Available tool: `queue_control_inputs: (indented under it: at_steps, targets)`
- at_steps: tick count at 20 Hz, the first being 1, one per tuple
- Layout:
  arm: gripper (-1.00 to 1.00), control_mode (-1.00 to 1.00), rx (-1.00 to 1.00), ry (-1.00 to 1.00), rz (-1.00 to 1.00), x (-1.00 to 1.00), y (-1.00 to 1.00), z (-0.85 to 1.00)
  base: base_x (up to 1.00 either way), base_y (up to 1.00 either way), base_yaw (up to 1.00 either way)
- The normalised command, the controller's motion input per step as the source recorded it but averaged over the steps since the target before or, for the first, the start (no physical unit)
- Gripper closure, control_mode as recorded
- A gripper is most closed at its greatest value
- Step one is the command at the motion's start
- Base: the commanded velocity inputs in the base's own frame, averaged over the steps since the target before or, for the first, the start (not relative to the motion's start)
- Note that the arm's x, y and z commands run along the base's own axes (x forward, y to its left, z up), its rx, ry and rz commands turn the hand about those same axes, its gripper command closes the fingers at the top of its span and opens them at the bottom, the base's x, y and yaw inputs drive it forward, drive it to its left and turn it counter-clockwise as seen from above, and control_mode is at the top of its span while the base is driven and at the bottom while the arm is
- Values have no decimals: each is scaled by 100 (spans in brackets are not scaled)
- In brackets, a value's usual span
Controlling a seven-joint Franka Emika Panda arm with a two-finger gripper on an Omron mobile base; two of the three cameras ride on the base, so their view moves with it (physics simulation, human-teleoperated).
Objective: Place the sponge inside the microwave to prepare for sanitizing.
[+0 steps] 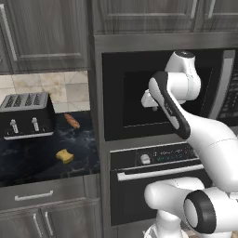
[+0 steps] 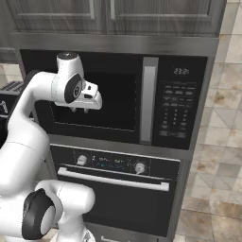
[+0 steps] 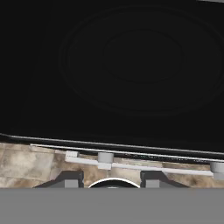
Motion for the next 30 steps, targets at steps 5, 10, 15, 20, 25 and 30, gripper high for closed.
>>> queue_control_inputs:
  at_steps: [5,10,15,20,25,30]
  targets:
    - [-100,100,0,0,0,0,0,0,0,0,0]
    - [-100,100,0,0,0,0,0,0,-7,0,0]
    - [-100,100,0,0,0,0,0,0,-43,-6,0]
    - [-100,100,0,0,0,0,0,0,-53,-7,0]
    - [-100,100,0,0,0,0,0,0,-48,-6,0]
    - [-100,100,0,0,0,0,0,0,-47,-6,0]
